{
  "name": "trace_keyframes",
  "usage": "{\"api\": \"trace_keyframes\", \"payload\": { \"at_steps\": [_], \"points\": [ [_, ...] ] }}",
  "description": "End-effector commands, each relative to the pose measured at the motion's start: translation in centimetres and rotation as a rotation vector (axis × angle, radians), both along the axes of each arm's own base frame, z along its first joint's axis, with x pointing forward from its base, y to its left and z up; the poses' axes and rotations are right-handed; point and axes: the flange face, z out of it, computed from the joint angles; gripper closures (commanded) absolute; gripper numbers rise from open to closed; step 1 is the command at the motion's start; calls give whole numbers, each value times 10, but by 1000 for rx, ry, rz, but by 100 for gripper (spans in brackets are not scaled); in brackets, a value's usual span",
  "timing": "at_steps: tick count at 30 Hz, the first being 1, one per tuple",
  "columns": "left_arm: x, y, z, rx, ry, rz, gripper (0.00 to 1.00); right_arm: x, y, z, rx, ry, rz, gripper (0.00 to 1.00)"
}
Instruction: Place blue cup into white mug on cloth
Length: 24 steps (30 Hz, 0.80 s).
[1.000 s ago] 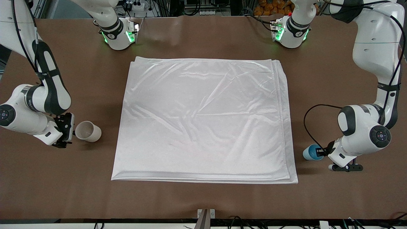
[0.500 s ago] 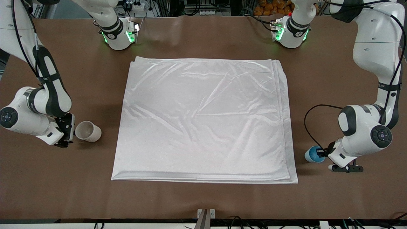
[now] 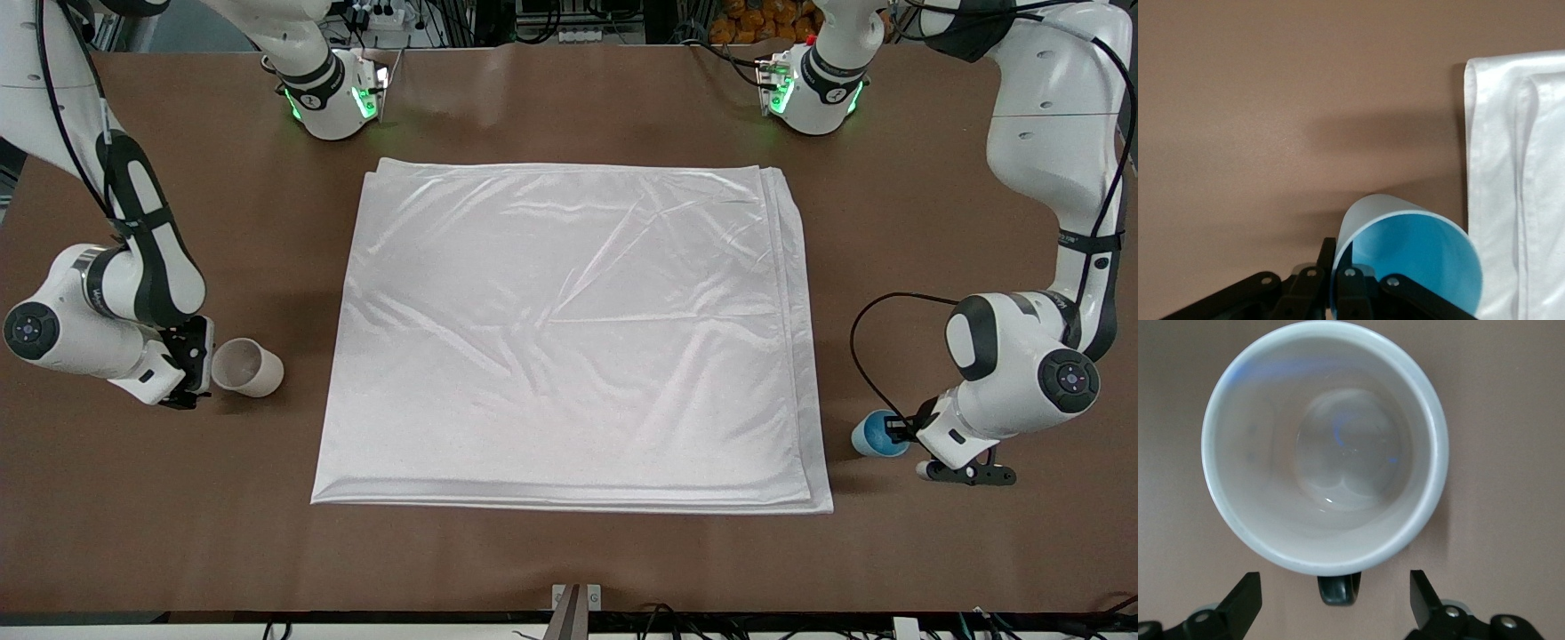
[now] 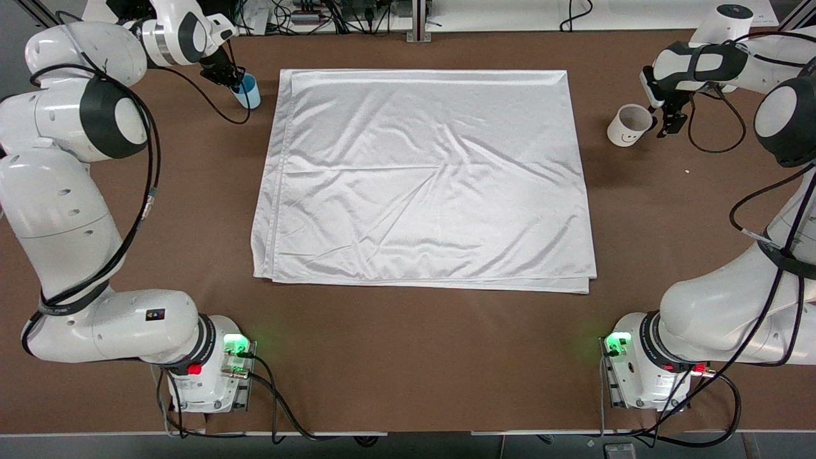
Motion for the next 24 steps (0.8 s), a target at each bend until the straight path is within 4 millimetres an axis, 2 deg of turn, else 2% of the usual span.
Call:
{"api": "trace_keyframes", "payload": {
  "at_steps": [1, 7, 13, 16, 19, 24],
  "points": [
    [-1, -4, 17, 9, 2, -14, 100, -1, -3, -6, 11, -2, 15, 24],
    [-2, -7, 28, 8, 3, -13, 100, -1, -2, -8, 13, 1, 15, 43],
    [-3, -13, 34, 8, 13, -10, 100, -1, 0, -9, 16, 2, 15, 68],
    [-5, -12, 43, 9, 19, -9, 100, -1, 0, -9, 16, 2, 16, 79],
    [-6, -14, 59, 12, 17, -14, 100, -1, 3, -9, 18, 3, 20, 86],
    [-10, -21, 79, 14, 33, -18, 100, 1, 5, -6, 17, -1, 25, 91]
  ]
}}
